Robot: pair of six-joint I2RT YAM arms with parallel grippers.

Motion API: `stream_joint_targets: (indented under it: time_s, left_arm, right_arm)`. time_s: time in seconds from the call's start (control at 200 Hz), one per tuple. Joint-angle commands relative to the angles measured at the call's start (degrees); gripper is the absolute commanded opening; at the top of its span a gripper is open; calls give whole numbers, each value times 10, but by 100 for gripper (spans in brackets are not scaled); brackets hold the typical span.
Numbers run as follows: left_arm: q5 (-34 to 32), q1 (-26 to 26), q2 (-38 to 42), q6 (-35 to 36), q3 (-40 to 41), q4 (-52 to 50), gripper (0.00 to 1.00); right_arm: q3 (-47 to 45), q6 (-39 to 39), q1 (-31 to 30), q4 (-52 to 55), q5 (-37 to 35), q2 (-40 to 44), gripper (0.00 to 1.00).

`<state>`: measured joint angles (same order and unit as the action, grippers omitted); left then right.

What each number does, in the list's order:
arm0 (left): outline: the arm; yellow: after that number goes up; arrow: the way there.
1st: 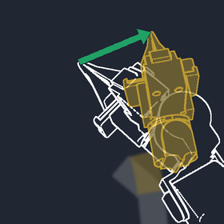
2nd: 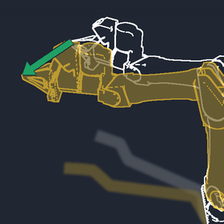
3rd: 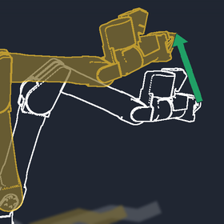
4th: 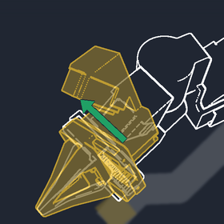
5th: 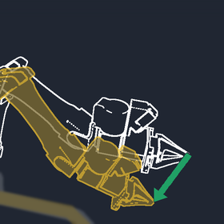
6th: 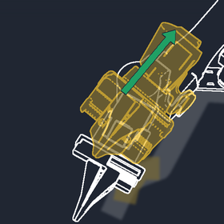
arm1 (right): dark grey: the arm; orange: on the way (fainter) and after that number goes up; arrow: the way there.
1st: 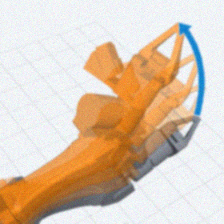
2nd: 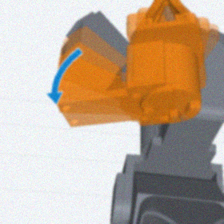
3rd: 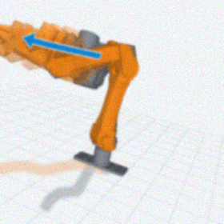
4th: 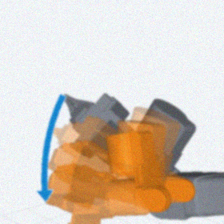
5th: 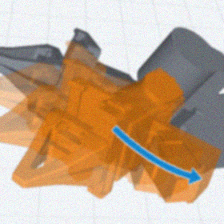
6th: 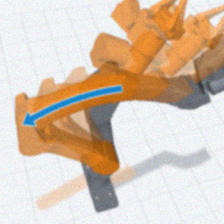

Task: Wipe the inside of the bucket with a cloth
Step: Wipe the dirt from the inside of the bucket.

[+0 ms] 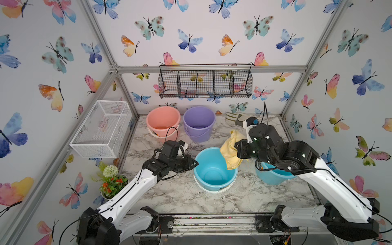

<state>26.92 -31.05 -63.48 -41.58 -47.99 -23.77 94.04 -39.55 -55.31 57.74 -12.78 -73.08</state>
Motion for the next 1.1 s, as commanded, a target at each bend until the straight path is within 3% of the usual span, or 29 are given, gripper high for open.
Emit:
stream_joint_targets:
  time_s: [0.0, 0.12, 0.405, 0.551, 0.781, 0.841, 1.006, 1.091]
  left_arm:
    - [13, -16, -12, 12, -9, 5, 1]
    - [-7, -17, -12, 17, -13, -3, 18]
    - [-6, -18, -38, 43, -23, -25, 31]
    - [2, -18, -54, 56, -29, -28, 26]
    - [2, -18, -57, 67, -43, -39, 0]
    - [26, -18, -56, 68, -43, -39, 0]
    - [13, -18, -41, 71, -57, -45, 0]
    - [-27, -18, -40, 77, -77, -66, 0]
  right_arm:
    - [-27, 23, 2, -46, 117, -38, 2]
    - [-74, 23, 1, -86, 143, -52, 2]
    - [-152, 36, 1, -119, 152, -97, 2]
    - [-193, 39, 1, -142, 159, -120, 2]
    - [-234, 60, 1, -193, 183, -167, 2]
    - [-243, 67, 1, -215, 193, -181, 2]
    - [-259, 93, 1, -260, 176, -218, 2]
    - [-268, 105, 1, -275, 169, -226, 2]
